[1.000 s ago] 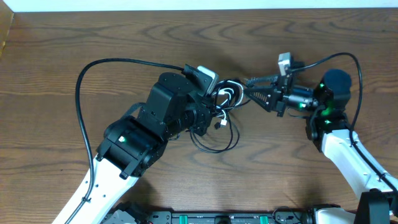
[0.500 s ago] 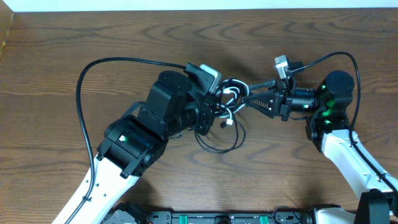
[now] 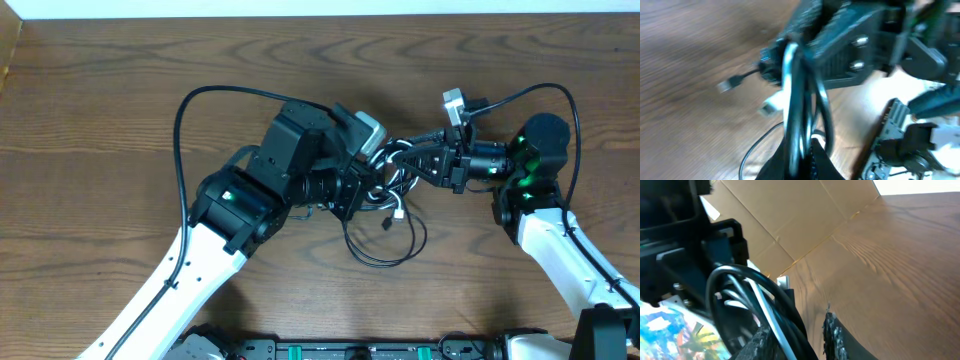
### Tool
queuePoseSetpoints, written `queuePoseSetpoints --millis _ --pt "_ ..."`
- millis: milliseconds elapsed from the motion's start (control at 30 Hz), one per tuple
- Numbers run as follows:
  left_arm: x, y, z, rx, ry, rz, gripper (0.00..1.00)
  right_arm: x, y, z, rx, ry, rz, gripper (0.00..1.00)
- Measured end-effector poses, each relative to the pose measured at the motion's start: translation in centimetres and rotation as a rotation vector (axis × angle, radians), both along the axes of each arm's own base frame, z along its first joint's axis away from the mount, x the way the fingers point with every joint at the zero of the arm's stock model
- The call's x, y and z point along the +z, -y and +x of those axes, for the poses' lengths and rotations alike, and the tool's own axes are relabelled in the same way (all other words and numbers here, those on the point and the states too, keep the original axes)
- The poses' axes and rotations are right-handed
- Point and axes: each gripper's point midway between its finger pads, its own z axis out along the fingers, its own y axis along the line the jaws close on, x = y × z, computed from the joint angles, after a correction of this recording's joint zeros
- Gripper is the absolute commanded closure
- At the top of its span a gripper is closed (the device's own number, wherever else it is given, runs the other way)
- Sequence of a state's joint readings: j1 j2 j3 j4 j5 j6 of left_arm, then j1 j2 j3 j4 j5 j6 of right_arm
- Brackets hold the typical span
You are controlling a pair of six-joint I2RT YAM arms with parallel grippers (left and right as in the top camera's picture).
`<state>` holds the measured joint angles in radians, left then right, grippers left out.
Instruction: Untangle cables
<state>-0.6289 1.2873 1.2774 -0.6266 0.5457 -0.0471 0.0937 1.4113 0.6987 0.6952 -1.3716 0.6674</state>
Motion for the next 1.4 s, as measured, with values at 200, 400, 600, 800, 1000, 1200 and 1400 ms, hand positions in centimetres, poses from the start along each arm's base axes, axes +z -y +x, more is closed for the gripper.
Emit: queuePoseSetpoints --millis 200,400,600,800,1000,1200,1400 --pt "0.1 0.1 0.1 -0.011 0.019 0.0 0.92 -0.1 0.0 -0.1 0.004 0.006 -0.003 0.94" --pt "-0.7 -1.5 2.2 0.134 0.056 0.083 0.92 0.4 0.1 -1.2 0.073 0.114 -0.002 0.99" --pt "-1.1 -2.9 3.8 0.28 0.081 0.144 0.92 0.4 -0.1 -2.0 0.116 0.138 -0.001 0.99" --pt "-0.6 -3.9 5.5 0.418 0.109 0.145 0.92 0.5 -1.2 -2.6 0.142 0.17 0.001 0.98" --pt "0.6 -3.9 6.9 0.473 0.168 0.107 0.92 0.8 -1.6 -2.6 0.141 0.224 0.002 0.95" --pt "0.8 -4.2 7.4 0.499 0.181 0.102 0.92 1.0 -2.0 -3.0 0.158 0.257 0.005 0.96" --pt "0.8 -4.2 7.4 0.505 0.176 0.101 0.92 1.0 -2.0 -3.0 0.158 0.264 0.005 0.91"
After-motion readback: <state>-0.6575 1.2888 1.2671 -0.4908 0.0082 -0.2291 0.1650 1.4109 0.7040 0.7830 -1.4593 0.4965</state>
